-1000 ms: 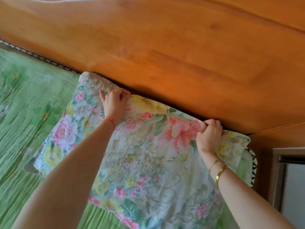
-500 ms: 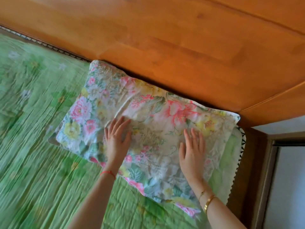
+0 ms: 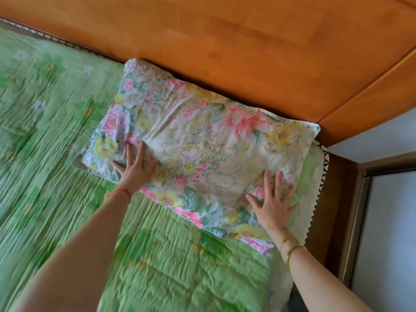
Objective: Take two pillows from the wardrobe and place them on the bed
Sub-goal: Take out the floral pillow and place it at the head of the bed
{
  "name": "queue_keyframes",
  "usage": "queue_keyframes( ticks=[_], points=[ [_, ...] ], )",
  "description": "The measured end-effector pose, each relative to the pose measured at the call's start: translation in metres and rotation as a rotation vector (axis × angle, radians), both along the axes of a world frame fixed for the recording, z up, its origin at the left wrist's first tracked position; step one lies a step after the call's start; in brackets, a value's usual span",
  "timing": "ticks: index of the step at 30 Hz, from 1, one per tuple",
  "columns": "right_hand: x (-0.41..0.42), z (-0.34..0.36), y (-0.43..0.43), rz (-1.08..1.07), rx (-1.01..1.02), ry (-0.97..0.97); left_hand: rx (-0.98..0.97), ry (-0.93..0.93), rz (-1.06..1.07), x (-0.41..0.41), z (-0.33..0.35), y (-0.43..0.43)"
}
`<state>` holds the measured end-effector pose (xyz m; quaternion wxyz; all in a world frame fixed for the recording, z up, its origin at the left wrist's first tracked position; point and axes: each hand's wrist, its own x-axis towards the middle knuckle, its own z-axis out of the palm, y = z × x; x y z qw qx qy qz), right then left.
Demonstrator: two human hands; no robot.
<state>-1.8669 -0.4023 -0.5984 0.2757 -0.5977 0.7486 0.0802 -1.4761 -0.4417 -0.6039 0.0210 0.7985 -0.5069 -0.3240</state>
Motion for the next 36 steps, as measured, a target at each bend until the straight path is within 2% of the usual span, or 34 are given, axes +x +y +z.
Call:
queue_keyframes(
  ticks=[4,6,8,11,14,16,22,28,32,34,36],
  points=[
    [0.022,0.011,0.025,-0.053,-0.091,-0.102,-0.299,0.004,0.080,-0.018,0.010,0.023],
    [0.035,0.013,0.043,0.014,-0.143,-0.079,-0.386,0.022,0.280,-0.041,0.011,0.040],
    [0.046,0.014,0.056,0.138,-0.167,-0.046,-0.414,0.107,0.601,-0.064,0.011,0.050],
    [0.062,0.010,0.066,0.403,-0.225,0.017,-0.336,0.376,1.103,-0.075,0.006,0.054],
    [0.066,0.004,0.067,0.587,-0.219,0.123,-0.134,0.770,1.364,-0.064,0.002,0.052],
    [0.064,0.000,0.065,0.623,-0.231,0.177,-0.083,0.874,1.386,-0.055,-0.001,0.051],
    [0.045,-0.003,0.052,0.678,-0.356,0.161,-0.129,1.011,1.383,-0.041,-0.004,0.043],
    [0.020,-0.003,0.036,0.710,-0.313,0.158,-0.171,0.930,1.346,-0.054,-0.007,0.052],
    [0.014,-0.007,0.041,0.761,-0.235,0.014,-0.141,0.975,1.356,-0.052,-0.007,0.062],
    [0.011,-0.001,0.045,0.578,-0.314,-0.140,-0.116,1.057,1.364,-0.045,-0.006,0.063],
    [0.010,0.007,0.050,0.181,-0.493,-0.256,-0.100,1.136,1.366,-0.040,-0.006,0.061]
  ],
)
